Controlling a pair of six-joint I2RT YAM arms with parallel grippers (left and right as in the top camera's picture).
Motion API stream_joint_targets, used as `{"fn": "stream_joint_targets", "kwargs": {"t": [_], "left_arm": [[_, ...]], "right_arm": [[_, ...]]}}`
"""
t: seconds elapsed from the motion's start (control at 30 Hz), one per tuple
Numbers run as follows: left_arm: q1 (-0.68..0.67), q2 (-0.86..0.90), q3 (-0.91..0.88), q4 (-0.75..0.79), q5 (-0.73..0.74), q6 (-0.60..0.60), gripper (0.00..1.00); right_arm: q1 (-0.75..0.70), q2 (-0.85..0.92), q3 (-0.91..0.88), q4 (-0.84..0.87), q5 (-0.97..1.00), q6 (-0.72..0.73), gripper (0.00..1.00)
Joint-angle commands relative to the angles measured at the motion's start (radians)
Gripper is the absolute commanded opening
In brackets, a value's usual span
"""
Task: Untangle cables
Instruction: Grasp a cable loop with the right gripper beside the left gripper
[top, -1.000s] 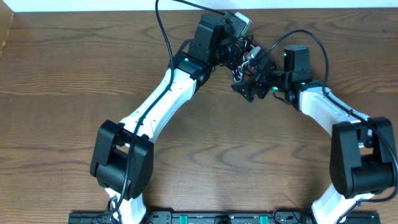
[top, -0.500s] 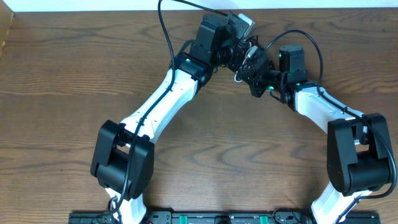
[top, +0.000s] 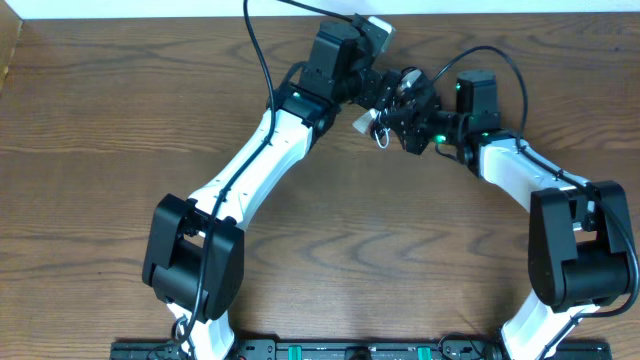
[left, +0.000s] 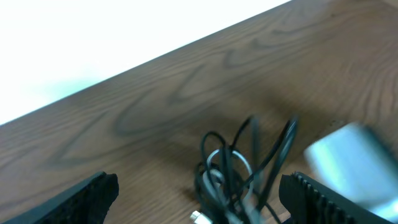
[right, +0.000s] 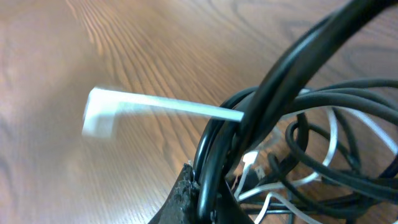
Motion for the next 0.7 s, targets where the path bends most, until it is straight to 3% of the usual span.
{"fn": "stream_joint_targets", "kwargs": {"t": [0.0,0.2,0.37,0.5,0.67], "left_arm": [[0.046,-0.026,0.012,-0.016,-0.027,-0.063,0.89],[0.076,-0.026,0.012,-0.049,0.053,-0.068,0.89],[0.078,-0.03,0.012,-0.043,0.152,-0.068,0.89],[0.078,-0.042,0.012,-0.01,0.234,-0.068,0.84],[0.098,-0.126,0.012,0.047,0.235,-0.009,0.83]], "right_arm": [[-0.061,0.005,0.013,0.089,-0.217,0.171,0.01],[-0.141,0.005,0.013,0.341,-0.349,0.452,0.01],[-0.175,0.005,0.013,0.701,-0.42,0.733,0.01],[-0.18,0.005,0.013,0.935,-0.42,0.838,0.01],[-0.18,0.005,0.013,1.202,-0.41,0.929,0.01]]}}
